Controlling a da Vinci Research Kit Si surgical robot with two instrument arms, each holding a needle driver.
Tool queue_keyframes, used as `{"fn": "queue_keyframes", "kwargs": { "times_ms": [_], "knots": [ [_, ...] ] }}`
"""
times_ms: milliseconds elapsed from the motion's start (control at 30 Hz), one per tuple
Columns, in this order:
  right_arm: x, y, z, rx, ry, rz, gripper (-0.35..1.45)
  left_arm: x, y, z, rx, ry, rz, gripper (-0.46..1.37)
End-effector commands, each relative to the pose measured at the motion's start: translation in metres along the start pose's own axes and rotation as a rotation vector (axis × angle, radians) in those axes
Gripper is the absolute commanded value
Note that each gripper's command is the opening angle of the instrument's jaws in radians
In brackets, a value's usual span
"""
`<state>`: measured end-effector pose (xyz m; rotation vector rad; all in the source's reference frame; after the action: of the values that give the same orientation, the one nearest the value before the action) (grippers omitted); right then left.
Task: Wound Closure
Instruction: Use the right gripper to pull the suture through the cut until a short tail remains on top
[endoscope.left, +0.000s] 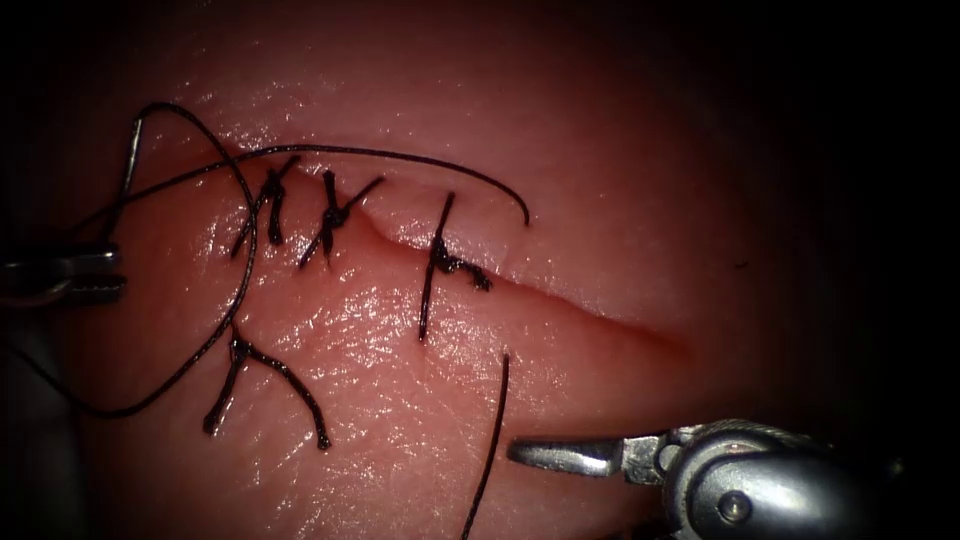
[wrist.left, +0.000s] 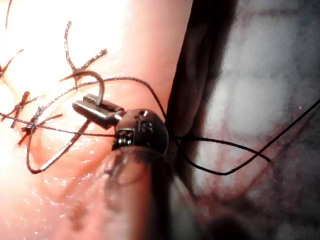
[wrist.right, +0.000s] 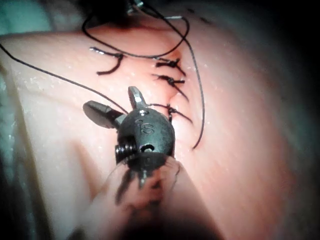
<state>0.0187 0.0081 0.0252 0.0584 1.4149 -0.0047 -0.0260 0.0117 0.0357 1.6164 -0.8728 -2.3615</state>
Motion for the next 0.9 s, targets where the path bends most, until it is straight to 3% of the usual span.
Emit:
{"fn": "queue_keyframes", "kwargs": {
  "times_ms": [33, 200, 233, 367, 500, 700, 767, 800, 833, 900],
  "knots": [
    [-0.0005, 0.0003, 0.0001, -0.004, -0.005, -0.007, 1.37, 0.0, 0.0, 0.0, -0.009, 0.0, 0.0, -0.35],
    [-0.0049, 0.0018, 0.0005, -0.043, -0.034, -0.047, 1.37, 0.0, 0.0, 0.0, -0.009, 0.001, 0.0, -0.35],
    [-0.0049, 0.0018, 0.0005, -0.043, -0.034, -0.047, 1.37, 0.0, 0.0, 0.0, -0.009, 0.001, 0.0, -0.35],
    [-0.0081, 0.0023, 0.0018, -0.05, -0.036, -0.059, 1.35, 0.0, 0.0001, 0.0, -0.009, 0.001, 0.0, -0.35],
    [-0.0092, 0.0023, 0.0033, -0.046, -0.033, -0.065, 1.34, 0.0, 0.0001, 0.0, -0.009, 0.001, 0.0, -0.35],
    [-0.0092, 0.0024, 0.0053, -0.037, -0.026, -0.067, 1.28, 0.0, 0.0, 0.0, -0.009, 0.001, 0.0, -0.35],
    [-0.0093, 0.0025, 0.0055, -0.033, -0.024, -0.067, 1.1, 0.0, 0.0, 0.0, -0.009, 0.001, 0.0, -0.35],
    [-0.0094, 0.0024, 0.0055, -0.016, -0.015, -0.074, 0.73, 0.0001, 0.0, 0.0, -0.009, 0.001, 0.0, -0.35],
    [-0.0094, 0.0024, 0.0054, -0.011, -0.016, -0.074, 0.58, 0.0001, 0.0, 0.0, -0.009, 0.001, 0.0, -0.35],
    [-0.0094, 0.0024, 0.0053, 0.014, -0.031, -0.068, -0.35, 0.0001, 0.0, 0.0, -0.009, 0.001, 0.0, -0.35]
  ]
}}
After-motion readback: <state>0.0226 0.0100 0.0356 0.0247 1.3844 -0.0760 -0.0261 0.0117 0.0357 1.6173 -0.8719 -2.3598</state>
